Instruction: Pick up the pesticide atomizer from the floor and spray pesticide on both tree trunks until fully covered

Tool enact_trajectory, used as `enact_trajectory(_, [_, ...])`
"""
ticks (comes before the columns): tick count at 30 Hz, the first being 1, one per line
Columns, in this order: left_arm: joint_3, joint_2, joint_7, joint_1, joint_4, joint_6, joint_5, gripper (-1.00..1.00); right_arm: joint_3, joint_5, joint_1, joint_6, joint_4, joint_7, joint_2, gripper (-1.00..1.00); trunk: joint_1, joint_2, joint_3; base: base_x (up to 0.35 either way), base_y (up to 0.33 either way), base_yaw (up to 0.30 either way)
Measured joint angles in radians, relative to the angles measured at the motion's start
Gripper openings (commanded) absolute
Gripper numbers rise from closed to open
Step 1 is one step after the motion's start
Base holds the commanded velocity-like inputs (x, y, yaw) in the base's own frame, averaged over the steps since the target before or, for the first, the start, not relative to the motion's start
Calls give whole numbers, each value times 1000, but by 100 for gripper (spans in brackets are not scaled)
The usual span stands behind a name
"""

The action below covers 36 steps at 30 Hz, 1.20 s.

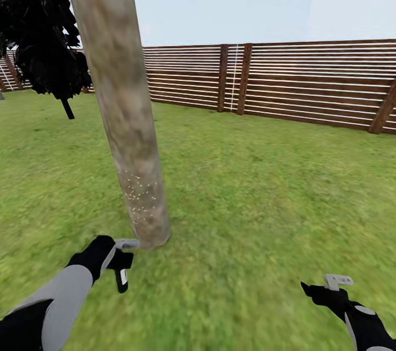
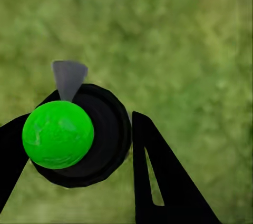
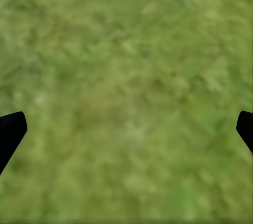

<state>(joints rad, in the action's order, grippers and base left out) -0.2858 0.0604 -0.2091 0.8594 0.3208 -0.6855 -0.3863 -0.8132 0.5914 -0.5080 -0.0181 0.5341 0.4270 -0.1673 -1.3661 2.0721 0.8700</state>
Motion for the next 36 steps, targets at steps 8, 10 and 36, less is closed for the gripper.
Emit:
enact_trajectory(8, [3,-86,174,-28,-11,80,148,-100,0,0,0,1,0,0,-1,100,-31,56,25,0,0,0])
enact_trajectory(10, [4,-78,174,-41,-6,81,150,-100,0,1,0,1,-1,0,-1,100,-38,70,31,0,0,0])
enact_trajectory(36, [-2,-78,181,-44,1,159,160,-100,-2,0,23,2,-3,0,1,100,-61,112,42,24,-161,148])
